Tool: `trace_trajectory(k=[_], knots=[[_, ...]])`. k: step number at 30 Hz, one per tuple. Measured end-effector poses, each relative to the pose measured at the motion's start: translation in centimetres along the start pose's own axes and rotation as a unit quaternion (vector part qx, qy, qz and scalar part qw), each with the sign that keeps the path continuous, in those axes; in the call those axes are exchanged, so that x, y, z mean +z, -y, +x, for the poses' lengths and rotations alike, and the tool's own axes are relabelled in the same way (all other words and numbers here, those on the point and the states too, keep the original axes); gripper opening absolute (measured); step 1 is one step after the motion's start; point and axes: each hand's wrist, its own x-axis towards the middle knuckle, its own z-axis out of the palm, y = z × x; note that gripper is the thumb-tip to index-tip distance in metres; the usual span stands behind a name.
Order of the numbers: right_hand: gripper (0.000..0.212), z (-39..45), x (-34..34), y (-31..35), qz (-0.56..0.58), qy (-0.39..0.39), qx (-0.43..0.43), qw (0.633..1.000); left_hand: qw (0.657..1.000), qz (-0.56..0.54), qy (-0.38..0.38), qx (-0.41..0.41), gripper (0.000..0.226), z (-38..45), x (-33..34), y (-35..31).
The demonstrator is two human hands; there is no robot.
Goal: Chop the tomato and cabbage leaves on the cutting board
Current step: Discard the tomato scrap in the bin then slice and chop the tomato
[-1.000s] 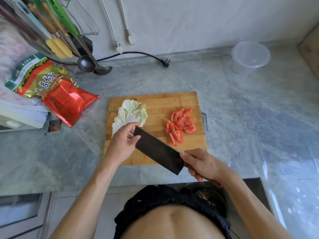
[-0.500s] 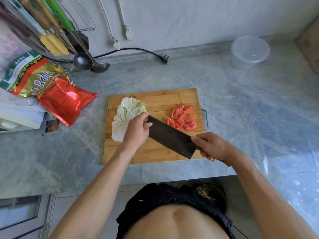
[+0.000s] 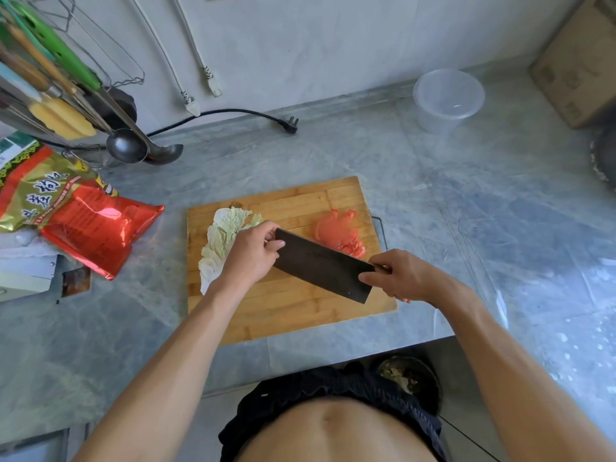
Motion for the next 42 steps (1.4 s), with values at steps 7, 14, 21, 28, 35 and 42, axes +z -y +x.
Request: trace_trajectory(k=[7, 14, 21, 28, 35, 42], knots=[[0.028, 3.1, -1.9, 0.7, -0.014, -0.025, 0.006, 1.0, 0.999, 0.015, -0.022, 0.032, 0.011, 3.8, -0.7, -0.3], [0.033, 4.7, -2.6, 1.9, -0.018, -0.048, 0.003, 0.999, 0.998, 0.015, -0.041, 0.035, 0.014, 6.0, -1.3, 0.2], [0.03, 2.9, -2.5, 3.3, 0.031, -0.037, -0.019, 0.999, 1.0, -0.016, 0.007, 0.018, 0.01, 6.4, -3.8, -0.6], [0.017, 0.9, -2.7, 3.6, 0.059, -0.166, -0.055, 0.983, 0.991, -0.034, -0.053, 0.117, 0.007, 8.0, -5.5, -4.3], [0.028, -0.2, -1.1, 1.4, -0.032, -0.329, 0.026, 0.943, 0.975, 0.031, -0.032, 0.219, 0.016, 12.1, -1.4, -7.8], [0.03, -0.5, 4.2, 1.5, -0.011, -0.354, 0.096, 0.93, 0.959, 0.101, 0.043, 0.26, 0.023, 13.3, 0.6, -8.3]])
